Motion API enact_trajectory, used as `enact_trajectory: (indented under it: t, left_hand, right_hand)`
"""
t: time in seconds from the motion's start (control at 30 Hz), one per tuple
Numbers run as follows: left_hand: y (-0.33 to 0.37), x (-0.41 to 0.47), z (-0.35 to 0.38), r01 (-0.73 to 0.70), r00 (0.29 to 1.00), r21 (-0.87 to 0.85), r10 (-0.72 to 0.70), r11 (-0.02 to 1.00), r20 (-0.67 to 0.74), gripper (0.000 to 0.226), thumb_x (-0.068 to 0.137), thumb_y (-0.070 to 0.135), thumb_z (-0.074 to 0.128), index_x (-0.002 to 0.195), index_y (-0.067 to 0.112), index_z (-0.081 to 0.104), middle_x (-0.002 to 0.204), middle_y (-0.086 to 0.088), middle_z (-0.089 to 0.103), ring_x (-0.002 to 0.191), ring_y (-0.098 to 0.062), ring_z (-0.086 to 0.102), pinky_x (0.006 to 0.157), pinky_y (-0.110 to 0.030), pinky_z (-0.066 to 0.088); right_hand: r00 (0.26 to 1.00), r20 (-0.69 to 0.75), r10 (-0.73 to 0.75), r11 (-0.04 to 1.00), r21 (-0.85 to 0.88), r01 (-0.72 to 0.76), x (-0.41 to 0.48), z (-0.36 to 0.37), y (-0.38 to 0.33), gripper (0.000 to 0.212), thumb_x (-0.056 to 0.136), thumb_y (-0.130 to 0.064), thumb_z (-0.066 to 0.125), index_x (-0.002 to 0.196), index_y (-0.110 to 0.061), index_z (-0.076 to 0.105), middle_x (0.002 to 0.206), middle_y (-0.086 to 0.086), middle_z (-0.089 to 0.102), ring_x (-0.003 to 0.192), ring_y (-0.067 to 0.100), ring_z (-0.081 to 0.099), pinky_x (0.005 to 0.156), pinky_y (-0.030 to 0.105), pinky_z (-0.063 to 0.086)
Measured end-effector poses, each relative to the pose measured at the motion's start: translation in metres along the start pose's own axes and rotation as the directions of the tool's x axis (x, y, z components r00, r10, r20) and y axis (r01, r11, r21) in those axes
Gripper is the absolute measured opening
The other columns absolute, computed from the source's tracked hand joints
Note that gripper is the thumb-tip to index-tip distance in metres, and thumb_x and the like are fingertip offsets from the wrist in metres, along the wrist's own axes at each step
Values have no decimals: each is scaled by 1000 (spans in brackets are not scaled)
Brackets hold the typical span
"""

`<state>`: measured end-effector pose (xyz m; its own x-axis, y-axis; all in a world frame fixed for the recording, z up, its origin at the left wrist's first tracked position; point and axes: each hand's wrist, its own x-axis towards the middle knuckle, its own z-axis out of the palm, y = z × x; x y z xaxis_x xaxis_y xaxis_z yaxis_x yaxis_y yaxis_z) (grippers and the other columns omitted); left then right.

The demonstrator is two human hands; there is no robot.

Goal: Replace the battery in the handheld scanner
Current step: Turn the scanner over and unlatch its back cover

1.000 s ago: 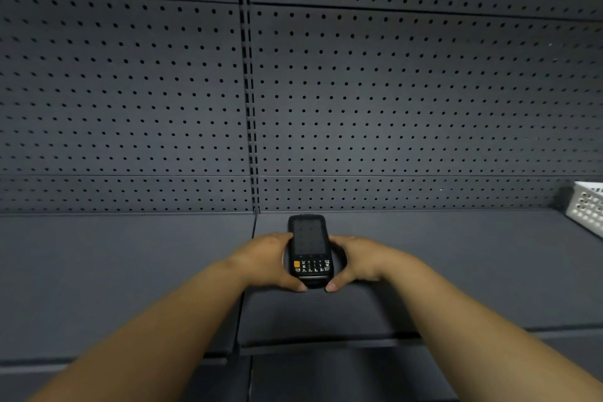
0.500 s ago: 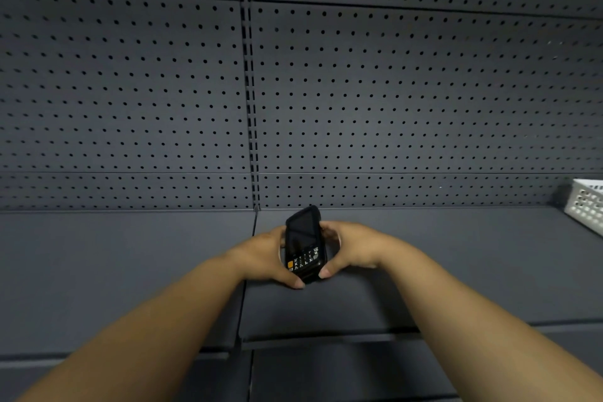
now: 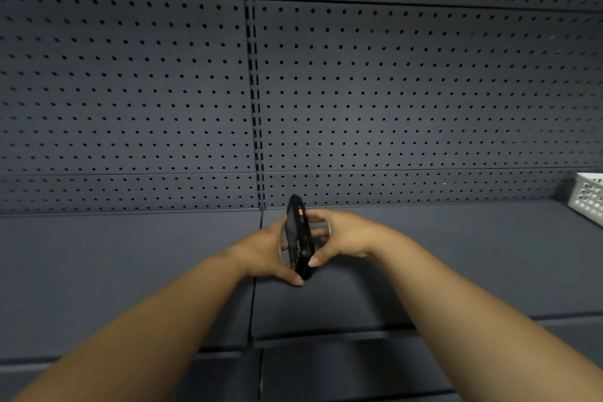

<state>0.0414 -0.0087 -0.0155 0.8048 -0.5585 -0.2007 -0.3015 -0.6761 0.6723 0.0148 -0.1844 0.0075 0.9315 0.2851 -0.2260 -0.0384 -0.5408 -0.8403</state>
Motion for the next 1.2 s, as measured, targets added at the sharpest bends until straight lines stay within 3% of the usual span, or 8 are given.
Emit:
enact_trajectory:
  t: [0.13,0.2,0.37,0.43,0.53,0.7,0.93,1.2]
  left_hand:
    - [-12,-1,-3,-7,1000,-114,7,994,-8,135,61,14,87,147,23,-18,130,-6,61,118,-15,58,106,-30,43]
    - [-17,-3,-5,4,1000,-180,-2,984,12,135,64,8,84,145,21,-23,131,-6,60,115,-11,58,102,-24,43]
    - [-32,-5,-10,-7,997,-335,34,942,75,117,66,-7,79,150,18,0,144,-2,45,133,-11,42,112,-28,34]
    - [-35,-6,-8,-15,996,-324,42,946,78,112,67,-5,79,148,19,5,143,4,43,136,-7,35,115,-25,28]
    - [-35,-4,-4,-40,996,-290,60,956,63,105,70,0,78,147,21,10,134,10,44,128,1,36,103,-9,30]
    - [-37,5,0,-80,996,-182,85,980,17,108,67,19,84,148,26,13,141,11,43,132,-3,35,112,-22,25]
    - [-36,12,1,-81,996,-1,81,997,31,102,69,32,81,148,26,18,153,4,34,139,-12,33,113,-25,24]
    - [-31,14,5,-80,997,84,81,993,-3,97,69,36,80,147,24,23,151,1,38,136,-16,38,107,-23,29]
  right_hand:
    - [999,46,-7,998,62,4,10,9,-3,80,70,24,66,140,-2,38,143,10,46,134,24,44,108,29,35]
    - [998,60,18,997,77,-23,13,12,-2,76,73,21,65,140,0,37,144,14,45,135,27,42,112,33,33]
    - [993,-13,113,990,90,-112,21,14,3,61,87,-17,65,139,2,41,141,9,50,129,21,48,116,34,30]
    - [988,-53,148,987,74,-144,26,16,7,65,87,-31,64,139,0,42,140,12,52,130,23,49,117,40,30]
    - [983,-41,178,984,33,-177,26,15,8,64,85,-22,67,140,-2,41,142,12,50,132,24,47,117,41,30]
    - [979,37,201,980,-1,-201,19,5,14,70,80,0,69,142,-4,37,142,10,48,136,21,41,116,33,29]
    - [975,18,219,929,-310,-203,16,-9,23,91,67,-31,82,145,-22,36,148,-3,43,139,17,37,118,38,26]
    - [978,-8,207,885,-426,-190,13,-11,24,89,67,-30,83,143,-24,37,146,-2,46,135,19,43,114,31,30]
